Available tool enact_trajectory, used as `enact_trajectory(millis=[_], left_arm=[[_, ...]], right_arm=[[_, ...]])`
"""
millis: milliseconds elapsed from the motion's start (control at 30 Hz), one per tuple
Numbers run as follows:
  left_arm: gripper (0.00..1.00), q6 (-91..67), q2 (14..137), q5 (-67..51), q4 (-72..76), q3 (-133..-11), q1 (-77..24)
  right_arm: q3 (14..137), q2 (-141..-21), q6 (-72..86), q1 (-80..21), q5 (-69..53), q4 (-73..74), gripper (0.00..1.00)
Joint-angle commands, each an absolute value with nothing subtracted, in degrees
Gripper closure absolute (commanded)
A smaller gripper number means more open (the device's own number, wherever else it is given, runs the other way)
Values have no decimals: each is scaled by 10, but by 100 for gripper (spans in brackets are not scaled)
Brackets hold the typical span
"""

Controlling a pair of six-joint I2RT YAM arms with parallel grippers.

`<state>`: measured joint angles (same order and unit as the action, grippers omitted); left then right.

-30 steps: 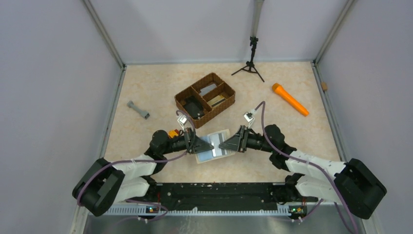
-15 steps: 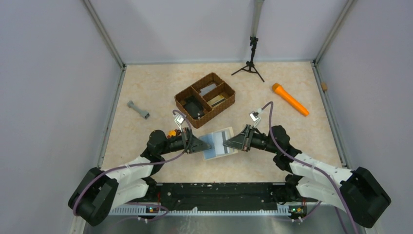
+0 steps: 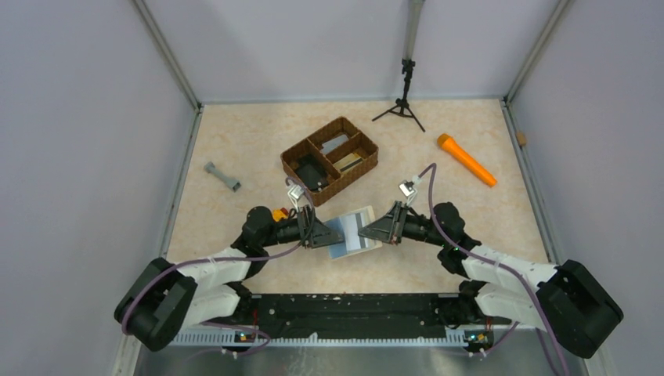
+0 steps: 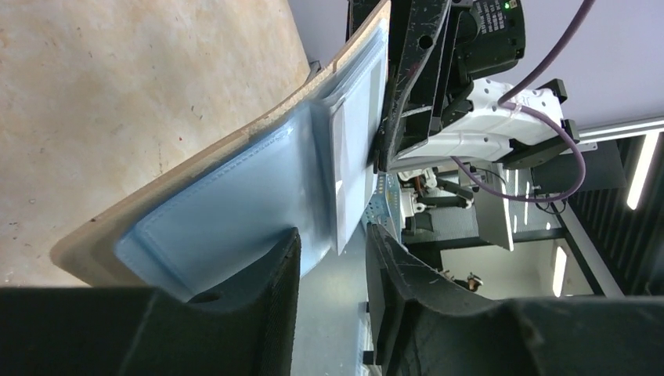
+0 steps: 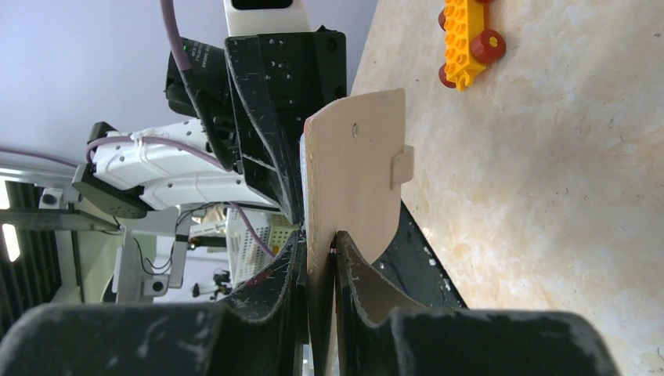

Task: Take the credit cards out of the card holder
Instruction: Remove the credit card from the card holder.

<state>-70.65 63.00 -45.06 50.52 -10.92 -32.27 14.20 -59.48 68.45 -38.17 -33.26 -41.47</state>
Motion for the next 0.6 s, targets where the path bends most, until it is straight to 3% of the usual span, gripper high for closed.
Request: enact_trajectory(millis=[0, 200, 333, 400, 500, 567], left_arm=[[60, -717, 661, -454, 571, -140, -334], [67, -750, 703, -463, 639, -146, -339], [78, -777, 727, -469, 694, -144, -339], [79, -788, 737, -469, 715, -144, -338], [72, -802, 756, -471, 753, -146, -339], [75, -809, 772, -472, 771, -146, -338]], right_arm=[[147, -596, 694, -380, -346, -480, 98], [150, -598, 684, -383, -345, -467, 98], [150, -602, 673, -384, -346, -460, 98], [150, -607, 668, -385, -348, -455, 96], [148, -621, 675, -387, -356, -472, 96], [144, -629, 686, -388, -363, -496, 96]])
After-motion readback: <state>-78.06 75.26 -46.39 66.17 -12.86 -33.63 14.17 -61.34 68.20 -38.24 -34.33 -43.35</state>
